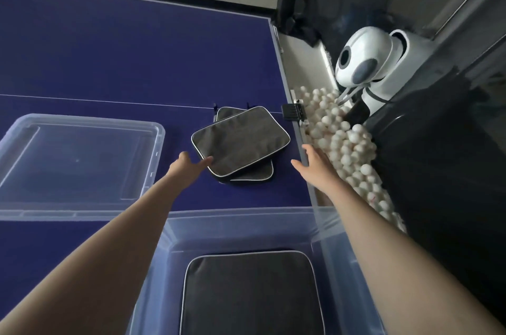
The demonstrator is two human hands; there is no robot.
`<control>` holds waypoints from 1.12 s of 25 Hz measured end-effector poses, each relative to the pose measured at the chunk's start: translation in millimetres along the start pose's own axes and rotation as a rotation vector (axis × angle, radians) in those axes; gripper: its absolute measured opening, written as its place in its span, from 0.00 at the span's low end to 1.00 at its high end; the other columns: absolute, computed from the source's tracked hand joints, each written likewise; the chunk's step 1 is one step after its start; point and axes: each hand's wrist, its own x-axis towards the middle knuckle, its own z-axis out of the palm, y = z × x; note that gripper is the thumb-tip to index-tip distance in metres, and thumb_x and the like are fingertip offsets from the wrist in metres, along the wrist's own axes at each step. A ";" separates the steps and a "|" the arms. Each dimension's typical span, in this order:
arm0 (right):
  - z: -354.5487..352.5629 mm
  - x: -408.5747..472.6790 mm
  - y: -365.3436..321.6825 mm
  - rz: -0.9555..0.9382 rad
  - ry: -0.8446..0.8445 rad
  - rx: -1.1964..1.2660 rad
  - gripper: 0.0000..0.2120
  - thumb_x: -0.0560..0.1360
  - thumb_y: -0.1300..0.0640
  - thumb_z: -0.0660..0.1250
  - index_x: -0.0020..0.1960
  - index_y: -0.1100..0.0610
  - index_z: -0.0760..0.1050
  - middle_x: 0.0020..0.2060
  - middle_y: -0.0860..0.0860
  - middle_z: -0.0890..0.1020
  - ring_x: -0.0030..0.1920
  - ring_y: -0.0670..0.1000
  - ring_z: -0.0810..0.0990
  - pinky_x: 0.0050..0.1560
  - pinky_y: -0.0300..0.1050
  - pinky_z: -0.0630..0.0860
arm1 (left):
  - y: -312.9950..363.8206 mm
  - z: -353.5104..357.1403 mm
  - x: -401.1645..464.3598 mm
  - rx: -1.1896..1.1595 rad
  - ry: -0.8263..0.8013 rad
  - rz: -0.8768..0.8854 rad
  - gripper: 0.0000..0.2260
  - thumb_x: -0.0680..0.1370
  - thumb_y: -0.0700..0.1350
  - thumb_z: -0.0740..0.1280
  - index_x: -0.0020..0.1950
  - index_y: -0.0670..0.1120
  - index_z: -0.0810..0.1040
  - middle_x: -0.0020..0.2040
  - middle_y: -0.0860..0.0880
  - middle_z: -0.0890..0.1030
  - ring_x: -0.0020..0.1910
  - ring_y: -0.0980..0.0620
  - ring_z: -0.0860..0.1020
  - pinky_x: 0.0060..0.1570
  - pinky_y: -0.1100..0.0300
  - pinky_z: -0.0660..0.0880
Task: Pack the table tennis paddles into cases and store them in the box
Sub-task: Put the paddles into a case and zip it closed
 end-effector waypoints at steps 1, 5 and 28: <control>3.2 15.2 0.7 0.016 -0.015 0.021 0.28 0.77 0.47 0.62 0.74 0.55 0.60 0.69 0.57 0.67 0.69 0.58 0.66 0.69 0.53 0.65 | -0.5 2.9 12.2 -0.064 -0.014 -0.048 0.39 0.74 0.62 0.67 0.75 0.41 0.58 0.59 0.41 0.76 0.51 0.44 0.75 0.43 0.56 0.70; 16.5 73.3 2.6 0.072 -0.045 0.089 0.30 0.77 0.46 0.63 0.74 0.54 0.58 0.71 0.56 0.66 0.71 0.56 0.65 0.68 0.50 0.64 | -2.1 17.6 51.9 -0.331 -0.086 -0.206 0.38 0.72 0.58 0.71 0.73 0.41 0.58 0.53 0.42 0.73 0.44 0.47 0.74 0.42 0.54 0.74; 29.4 74.5 -18.5 0.335 0.039 0.875 0.20 0.72 0.52 0.72 0.57 0.50 0.64 0.57 0.50 0.76 0.53 0.50 0.77 0.41 0.44 0.73 | 4.2 -5.3 32.8 -0.854 -0.052 -0.053 0.26 0.74 0.41 0.71 0.70 0.47 0.66 0.47 0.49 0.79 0.36 0.54 0.78 0.29 0.61 0.77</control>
